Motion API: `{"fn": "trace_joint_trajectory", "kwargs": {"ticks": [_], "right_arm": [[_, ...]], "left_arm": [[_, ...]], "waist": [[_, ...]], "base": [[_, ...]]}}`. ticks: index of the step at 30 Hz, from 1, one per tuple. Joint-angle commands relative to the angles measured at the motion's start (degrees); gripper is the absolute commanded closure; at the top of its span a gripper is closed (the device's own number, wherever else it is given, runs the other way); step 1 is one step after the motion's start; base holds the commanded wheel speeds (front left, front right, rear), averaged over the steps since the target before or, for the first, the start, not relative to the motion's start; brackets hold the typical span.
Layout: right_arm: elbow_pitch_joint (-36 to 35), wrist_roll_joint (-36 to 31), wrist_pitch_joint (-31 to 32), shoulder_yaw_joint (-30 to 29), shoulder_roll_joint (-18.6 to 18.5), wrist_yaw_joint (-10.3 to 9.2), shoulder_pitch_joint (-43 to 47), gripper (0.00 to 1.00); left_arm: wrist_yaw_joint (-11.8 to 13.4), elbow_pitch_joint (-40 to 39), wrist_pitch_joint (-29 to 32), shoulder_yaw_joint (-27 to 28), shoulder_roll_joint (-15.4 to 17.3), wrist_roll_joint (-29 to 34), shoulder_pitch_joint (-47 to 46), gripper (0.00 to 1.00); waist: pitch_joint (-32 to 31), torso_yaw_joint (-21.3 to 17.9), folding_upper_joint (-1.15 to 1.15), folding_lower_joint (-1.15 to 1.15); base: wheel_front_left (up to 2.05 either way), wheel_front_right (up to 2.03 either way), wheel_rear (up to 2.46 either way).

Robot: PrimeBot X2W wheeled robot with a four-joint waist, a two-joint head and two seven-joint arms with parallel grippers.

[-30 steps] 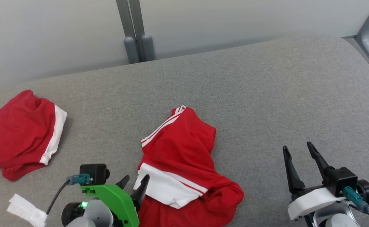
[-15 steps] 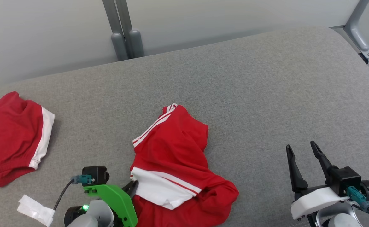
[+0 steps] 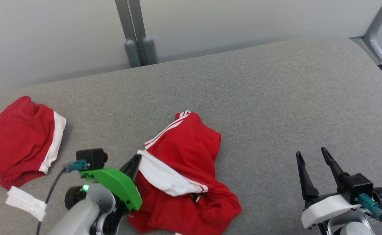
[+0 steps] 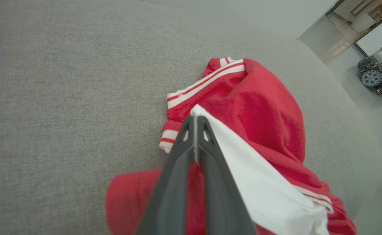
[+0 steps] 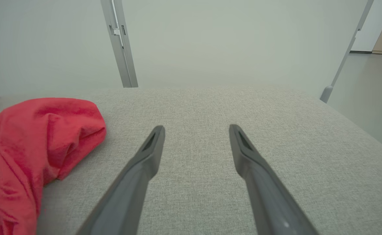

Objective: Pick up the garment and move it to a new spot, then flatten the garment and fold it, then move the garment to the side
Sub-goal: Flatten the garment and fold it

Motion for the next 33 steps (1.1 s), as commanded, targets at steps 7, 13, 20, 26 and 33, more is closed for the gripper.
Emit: {"fn": "trace_joint_trajectory", "kwargs": {"ticks": [7,13,20,26,33], "right_arm": [[0.4,0.0,-0.2,1.1,-0.3,-0.02,-0.1,0.00],[0.4,0.4,-0.2,1.6,-0.3,-0.02,-0.4,0.00],[0.3,0.6,-0.2,1.3,0.1,-0.02,-0.3,0.00],[-0.1,0.6,-0.2,-0.2,0.3,-0.02,1.3,0.00],[-0.6,0.3,-0.2,-1.4,0.6,-0.02,2.3,0.00]], "left_arm": [[2.7,-2.1,0.2,3.7,2.7,0.8,-6.5,1.00],[3.4,4.7,2.1,3.5,3.6,1.3,-9.2,1.00],[2.6,11.9,-2.2,4.4,2.1,1.5,-9.0,0.00],[4.6,9.0,-10.0,7.7,3.1,0.5,-3.3,0.00],[7.6,-5.7,-12.1,8.8,3.3,-2.1,7.9,0.00]], "waist": [[-0.8,-0.8,0.00,0.00],[-0.6,-2.2,0.00,0.00],[0.1,-3.6,0.00,0.00],[-0.2,-3.9,0.00,0.00],[0.2,-1.7,0.00,0.00]], "base": [[0.00,0.00,0.00],[0.00,0.00,0.00],[0.00,0.00,0.00],[0.00,0.00,0.00],[0.00,0.00,0.00]]}}
